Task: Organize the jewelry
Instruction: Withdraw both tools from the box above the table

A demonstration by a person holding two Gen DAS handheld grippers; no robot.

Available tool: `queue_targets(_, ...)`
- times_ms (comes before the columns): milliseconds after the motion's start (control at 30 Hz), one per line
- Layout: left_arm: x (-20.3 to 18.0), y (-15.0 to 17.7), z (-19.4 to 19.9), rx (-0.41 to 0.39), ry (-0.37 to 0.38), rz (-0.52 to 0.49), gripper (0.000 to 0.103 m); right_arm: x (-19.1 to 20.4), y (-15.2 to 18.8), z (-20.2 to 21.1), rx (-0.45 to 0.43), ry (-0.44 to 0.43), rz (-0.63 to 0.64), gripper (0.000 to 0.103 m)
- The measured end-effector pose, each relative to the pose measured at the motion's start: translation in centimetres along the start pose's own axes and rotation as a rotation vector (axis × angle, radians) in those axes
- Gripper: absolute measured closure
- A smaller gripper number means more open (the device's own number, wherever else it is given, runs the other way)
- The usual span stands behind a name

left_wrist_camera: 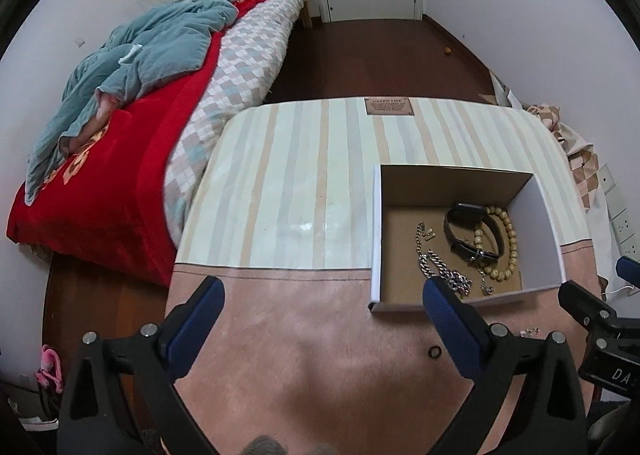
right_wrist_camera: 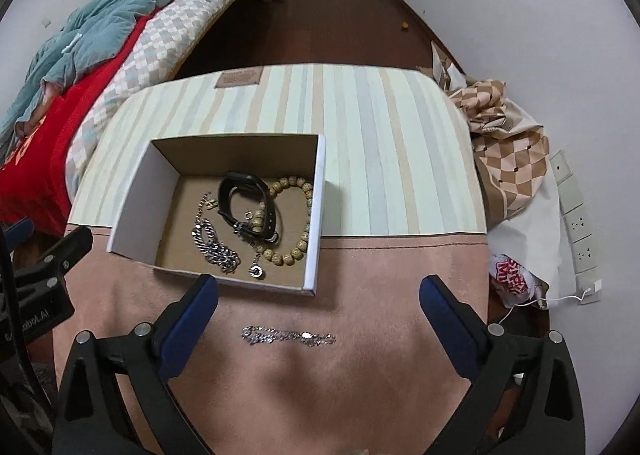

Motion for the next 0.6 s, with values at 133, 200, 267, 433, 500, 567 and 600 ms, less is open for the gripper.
queue_targets(133, 0.6, 0.9, 2.1, -0.044, -0.006, 0.01, 0.002, 0.5, 0.7, 2.1, -0.039, 0.007, -0.002, 0.001)
queue_targets(200, 0.7, 1.3, 3.2, -0.064, -0.008, 0.01, 0.002, 0.5, 1.3, 3.5, -0.064, 0.012, -0.006, 0.001)
queue_targets(267, 0.9, 1.7, 4.2, -0.091, -0.023, 0.008, 0.002, 0.5, 1.7, 4.7, -0.083, 0.014, -0.013, 0.001)
queue_targets(433, 1.7, 2.8, 6.8, -0.153, -0.035, 0.025, 0.002, 0.6, 2.8, 7.3, -0.127, 0.026, -0.02, 0.001)
queue_targets(500, 2.0, 3.1, 7.6, -0.169, -0.033, 0.035, 0.002, 0.7, 3.3, 8.2, -0.141, 0.028, -0.02, 0.001)
queue_targets(567, 2.1, 3.5, 8.2, -0.18, -0.031, 0.037, 0.002, 0.9, 3.6, 8.9, -0.151, 0.028, -0.023, 0.001)
queue_targets(600, 2.2, 3.6, 8.4, -0.183, -0.03, 0.04, 0.002, 1.0, 3.9, 9.3, -0.158, 0.028, -0.023, 0.001)
Point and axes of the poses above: each gripper's, at about its wrist camera, not at the fingertips, and z roughly against the way its jaws point, x to its left, y to its underside, the point moved 1 cm from there along -z, roughly the way its jaws point, and after that the axes turned 6 degrees about x, right-handed, at the moved point
